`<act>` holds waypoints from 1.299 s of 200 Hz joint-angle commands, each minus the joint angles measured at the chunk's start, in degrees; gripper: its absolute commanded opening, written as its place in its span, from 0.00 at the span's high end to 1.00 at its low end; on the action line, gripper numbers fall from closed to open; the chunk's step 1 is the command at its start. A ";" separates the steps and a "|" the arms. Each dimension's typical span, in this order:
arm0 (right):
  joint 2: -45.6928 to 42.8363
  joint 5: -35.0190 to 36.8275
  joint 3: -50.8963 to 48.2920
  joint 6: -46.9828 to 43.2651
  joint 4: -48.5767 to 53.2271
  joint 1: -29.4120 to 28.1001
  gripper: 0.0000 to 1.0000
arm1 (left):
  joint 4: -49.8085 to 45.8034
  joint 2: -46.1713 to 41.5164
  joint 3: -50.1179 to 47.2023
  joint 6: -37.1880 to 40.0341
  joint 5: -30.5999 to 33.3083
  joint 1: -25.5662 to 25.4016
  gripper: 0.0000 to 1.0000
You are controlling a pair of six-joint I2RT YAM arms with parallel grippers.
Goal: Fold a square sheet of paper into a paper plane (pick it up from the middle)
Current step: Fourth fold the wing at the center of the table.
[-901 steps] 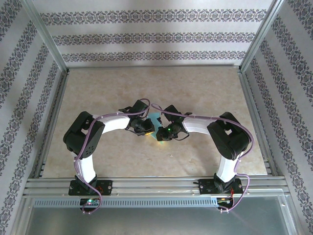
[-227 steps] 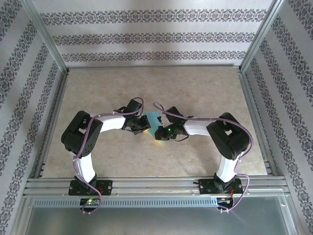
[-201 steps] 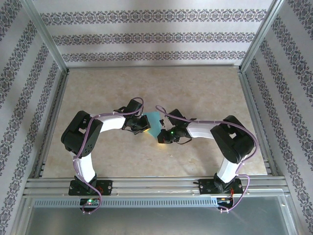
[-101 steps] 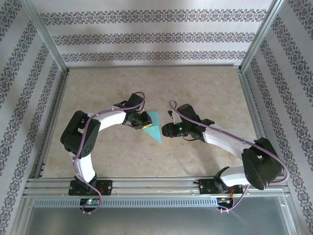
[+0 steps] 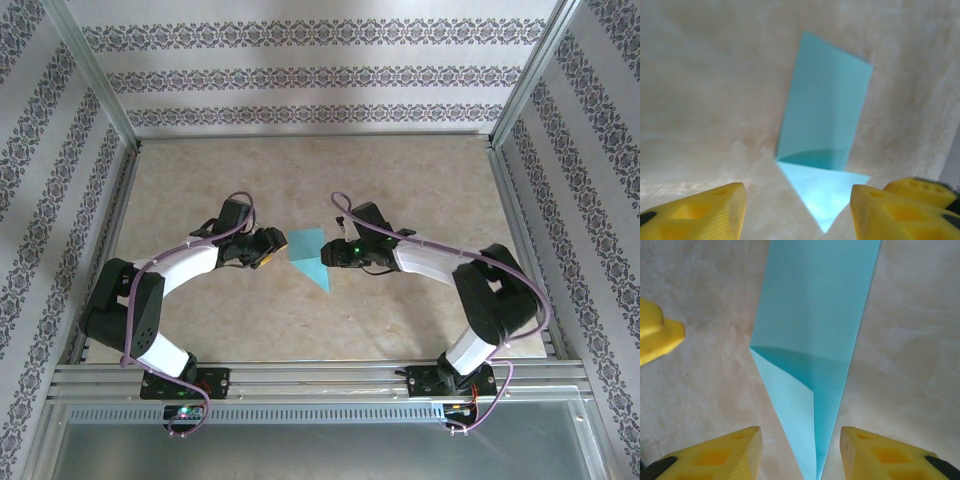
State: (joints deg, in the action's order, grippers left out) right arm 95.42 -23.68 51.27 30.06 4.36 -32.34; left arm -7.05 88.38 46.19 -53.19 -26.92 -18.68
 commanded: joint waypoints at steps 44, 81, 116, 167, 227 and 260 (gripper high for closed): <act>10.03 -9.07 6.11 -1.93 -4.34 1.30 0.63 | 11.11 -1.35 -5.88 -2.94 -4.17 1.77 0.27; 11.36 -14.83 4.56 -2.67 -8.54 1.83 0.72 | 14.25 -0.24 -6.81 -2.20 -8.02 1.71 0.24; 9.51 -17.18 2.33 -2.42 -12.25 3.04 0.91 | 18.39 1.03 -8.20 -1.49 -11.43 1.72 0.23; 7.19 -20.64 -0.78 0.92 -17.52 4.34 0.95 | 27.00 4.01 -9.81 -2.80 -16.48 1.13 0.26; 7.93 -20.97 -2.38 2.30 -19.53 5.00 0.93 | 35.43 10.49 -9.05 -5.28 -19.71 -0.87 0.38; 8.05 -21.05 -2.57 2.67 -19.82 5.44 0.93 | 34.17 12.13 -8.01 -4.03 -19.58 -1.20 0.47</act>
State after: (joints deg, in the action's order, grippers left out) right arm 104.33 -43.18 49.30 31.86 -13.43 -27.57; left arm 24.23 99.33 37.08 -57.71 -45.15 -19.20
